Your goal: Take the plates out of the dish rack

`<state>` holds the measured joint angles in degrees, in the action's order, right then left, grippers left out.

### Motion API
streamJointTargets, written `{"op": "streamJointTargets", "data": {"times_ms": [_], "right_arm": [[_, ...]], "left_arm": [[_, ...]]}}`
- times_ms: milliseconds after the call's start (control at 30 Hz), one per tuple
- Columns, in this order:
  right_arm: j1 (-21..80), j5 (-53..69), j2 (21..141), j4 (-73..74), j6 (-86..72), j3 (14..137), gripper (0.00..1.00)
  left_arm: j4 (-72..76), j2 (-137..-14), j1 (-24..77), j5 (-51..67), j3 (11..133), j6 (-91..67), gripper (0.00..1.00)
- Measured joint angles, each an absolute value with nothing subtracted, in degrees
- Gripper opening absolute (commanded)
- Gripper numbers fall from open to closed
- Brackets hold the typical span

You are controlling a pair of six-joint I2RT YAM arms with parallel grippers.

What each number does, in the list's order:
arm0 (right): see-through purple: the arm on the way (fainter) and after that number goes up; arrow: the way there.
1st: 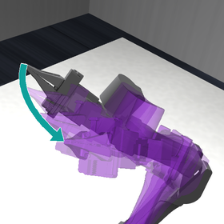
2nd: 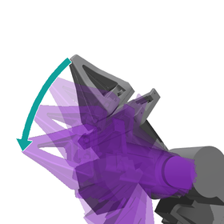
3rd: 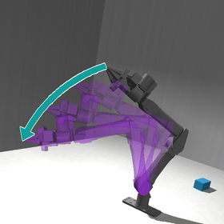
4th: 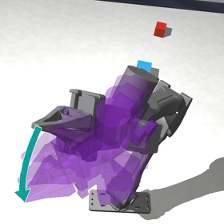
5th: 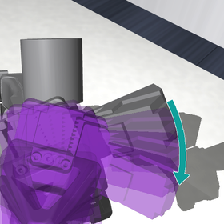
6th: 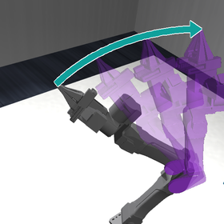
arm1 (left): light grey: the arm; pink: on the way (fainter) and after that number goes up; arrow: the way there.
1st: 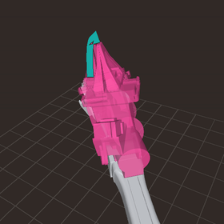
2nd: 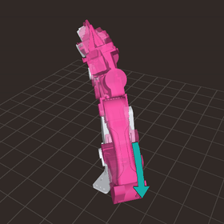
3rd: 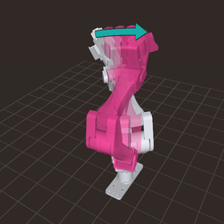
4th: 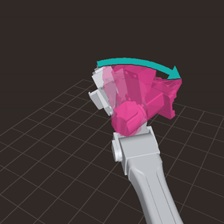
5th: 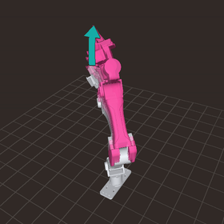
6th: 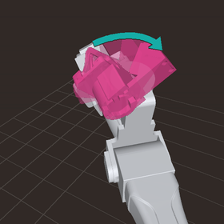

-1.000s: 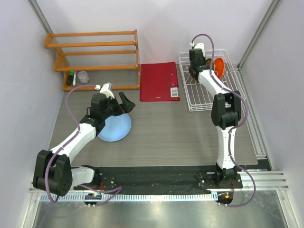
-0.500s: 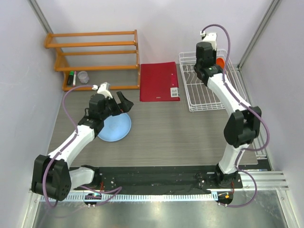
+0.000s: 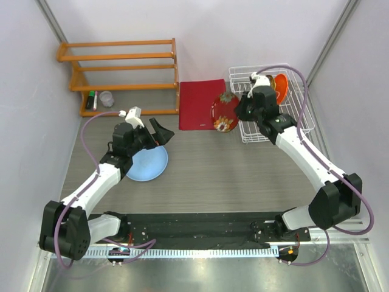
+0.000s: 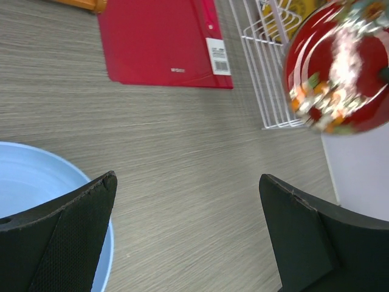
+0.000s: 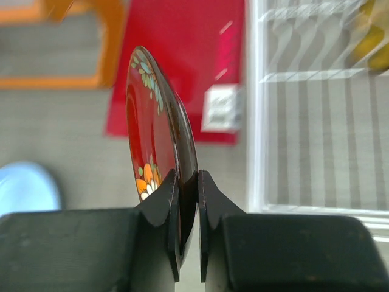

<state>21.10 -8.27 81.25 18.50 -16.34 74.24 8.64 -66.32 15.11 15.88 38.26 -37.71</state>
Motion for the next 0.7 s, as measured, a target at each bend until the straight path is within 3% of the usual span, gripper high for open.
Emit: {"op": "streamJointTargets", "data": {"times_ms": [233,533,633,700], "right_arm": [[22.3,8.7,79.6,11.8,-28.2,60.6,0.01],[27.0,15.9,79.4,1.3,-36.2,55.8,0.01],[28.1,17.1,79.4,-0.6,-37.7,55.1,0.01],[28.6,17.6,79.4,-1.5,-38.2,55.0,0.01]], "left_arm": [[15.2,-67.1,15.3,19.4,35.9,-42.3,0.99],[20.9,-71.6,17.1,20.9,34.5,-46.1,0.96],[22.7,-72.6,17.8,21.0,33.9,-46.7,0.93],[24.1,-73.3,18.1,21.1,33.5,-47.6,0.84]]}}
